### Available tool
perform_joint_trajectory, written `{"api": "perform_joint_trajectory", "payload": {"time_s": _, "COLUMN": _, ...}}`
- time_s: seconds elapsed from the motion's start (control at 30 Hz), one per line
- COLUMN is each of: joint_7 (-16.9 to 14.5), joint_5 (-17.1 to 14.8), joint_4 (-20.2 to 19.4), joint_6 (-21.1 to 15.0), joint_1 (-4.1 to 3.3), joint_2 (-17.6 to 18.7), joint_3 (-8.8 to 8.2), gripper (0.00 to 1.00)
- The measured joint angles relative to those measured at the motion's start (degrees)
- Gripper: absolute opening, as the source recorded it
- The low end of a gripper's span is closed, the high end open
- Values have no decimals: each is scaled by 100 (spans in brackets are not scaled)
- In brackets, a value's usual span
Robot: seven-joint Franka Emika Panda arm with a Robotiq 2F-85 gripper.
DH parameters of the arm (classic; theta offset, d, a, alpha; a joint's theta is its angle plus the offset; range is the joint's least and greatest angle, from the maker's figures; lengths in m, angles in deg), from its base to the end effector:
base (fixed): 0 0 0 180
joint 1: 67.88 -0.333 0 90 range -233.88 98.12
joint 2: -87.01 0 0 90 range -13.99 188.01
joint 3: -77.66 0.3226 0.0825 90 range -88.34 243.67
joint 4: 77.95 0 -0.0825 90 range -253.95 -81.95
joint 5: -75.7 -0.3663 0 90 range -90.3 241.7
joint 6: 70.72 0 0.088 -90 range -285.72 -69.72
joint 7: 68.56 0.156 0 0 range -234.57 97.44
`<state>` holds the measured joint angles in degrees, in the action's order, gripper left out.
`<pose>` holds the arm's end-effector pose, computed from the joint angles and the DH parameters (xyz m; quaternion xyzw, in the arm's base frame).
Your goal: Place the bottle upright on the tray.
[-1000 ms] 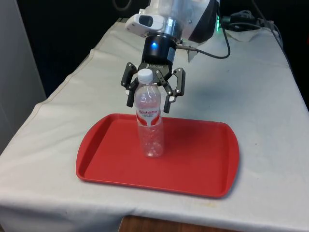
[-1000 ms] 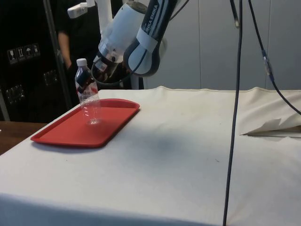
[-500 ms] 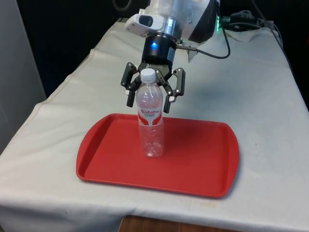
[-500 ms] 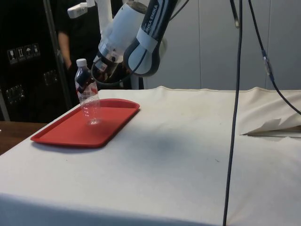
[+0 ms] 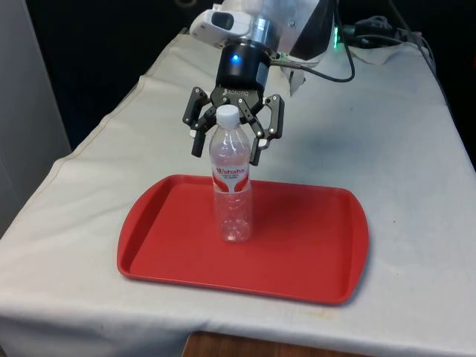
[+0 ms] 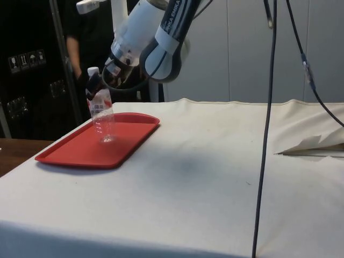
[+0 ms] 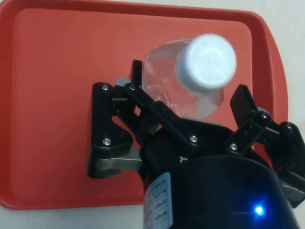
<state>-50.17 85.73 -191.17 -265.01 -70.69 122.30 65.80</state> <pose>0.6842 -0.0726 0.2377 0.9151 -0.0932 0.3911 0.0290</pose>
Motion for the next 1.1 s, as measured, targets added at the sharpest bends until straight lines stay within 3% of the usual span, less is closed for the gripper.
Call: {"api": "perform_joint_trajectory", "payload": {"time_s": 1.1, "joint_7": 6, "joint_5": -6, "joint_4": 0, "joint_6": 86, "joint_1": 0, "joint_2": -395, "joint_3": -29, "gripper": 100}}
